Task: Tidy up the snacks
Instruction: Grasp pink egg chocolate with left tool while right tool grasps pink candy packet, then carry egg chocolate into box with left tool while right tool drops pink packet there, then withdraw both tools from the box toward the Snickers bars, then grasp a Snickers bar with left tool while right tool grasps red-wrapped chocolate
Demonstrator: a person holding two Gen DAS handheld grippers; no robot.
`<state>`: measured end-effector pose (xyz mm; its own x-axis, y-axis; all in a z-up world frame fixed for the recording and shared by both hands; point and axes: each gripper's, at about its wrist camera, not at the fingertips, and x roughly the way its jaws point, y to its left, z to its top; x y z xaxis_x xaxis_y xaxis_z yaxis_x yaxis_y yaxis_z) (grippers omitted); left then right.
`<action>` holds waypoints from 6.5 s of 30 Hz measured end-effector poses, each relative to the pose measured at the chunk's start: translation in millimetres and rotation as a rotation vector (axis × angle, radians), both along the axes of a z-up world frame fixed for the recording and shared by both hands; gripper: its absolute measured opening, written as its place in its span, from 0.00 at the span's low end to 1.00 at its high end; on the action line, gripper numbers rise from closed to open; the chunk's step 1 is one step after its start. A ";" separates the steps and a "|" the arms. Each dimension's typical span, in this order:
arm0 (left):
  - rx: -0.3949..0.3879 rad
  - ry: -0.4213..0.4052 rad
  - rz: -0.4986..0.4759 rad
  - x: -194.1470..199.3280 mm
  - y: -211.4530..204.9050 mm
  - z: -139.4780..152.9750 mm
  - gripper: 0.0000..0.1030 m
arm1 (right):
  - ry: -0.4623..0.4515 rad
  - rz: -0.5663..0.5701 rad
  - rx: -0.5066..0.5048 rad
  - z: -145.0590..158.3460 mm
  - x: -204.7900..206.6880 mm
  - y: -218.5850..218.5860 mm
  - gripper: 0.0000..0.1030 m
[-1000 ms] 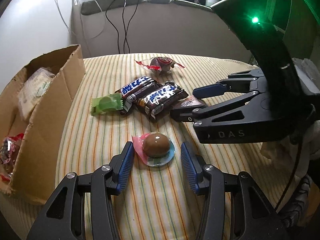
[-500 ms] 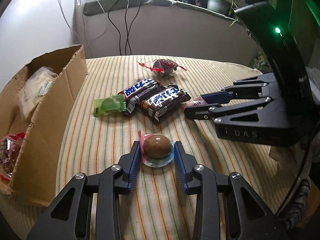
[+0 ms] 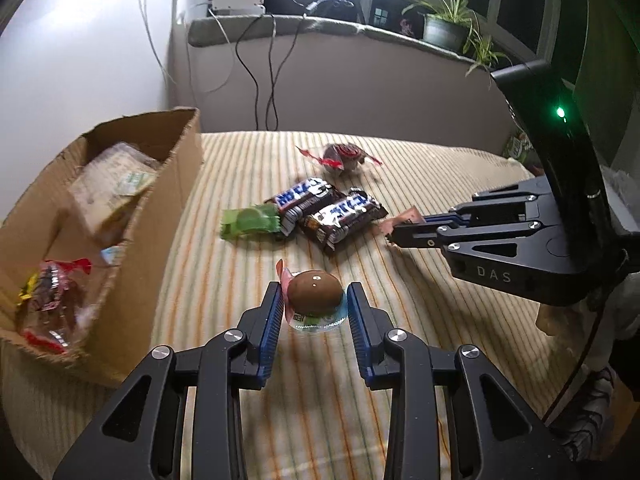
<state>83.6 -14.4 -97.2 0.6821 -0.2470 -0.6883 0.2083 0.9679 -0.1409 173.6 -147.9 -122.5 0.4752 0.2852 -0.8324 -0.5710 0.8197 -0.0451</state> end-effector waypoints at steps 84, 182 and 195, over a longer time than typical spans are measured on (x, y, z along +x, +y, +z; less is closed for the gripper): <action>-0.056 -0.099 0.309 24.7 168.5 24.4 0.49 | -0.113 0.162 0.081 50.1 88.7 196.0 0.57; 0.033 0.095 -0.162 96.3 -57.3 -13.2 0.51 | 0.263 0.154 0.245 5.4 158.3 -6.6 0.56; -0.001 0.144 -0.131 109.1 -56.3 -19.5 0.27 | 0.272 0.177 0.209 -13.1 154.5 -4.2 0.56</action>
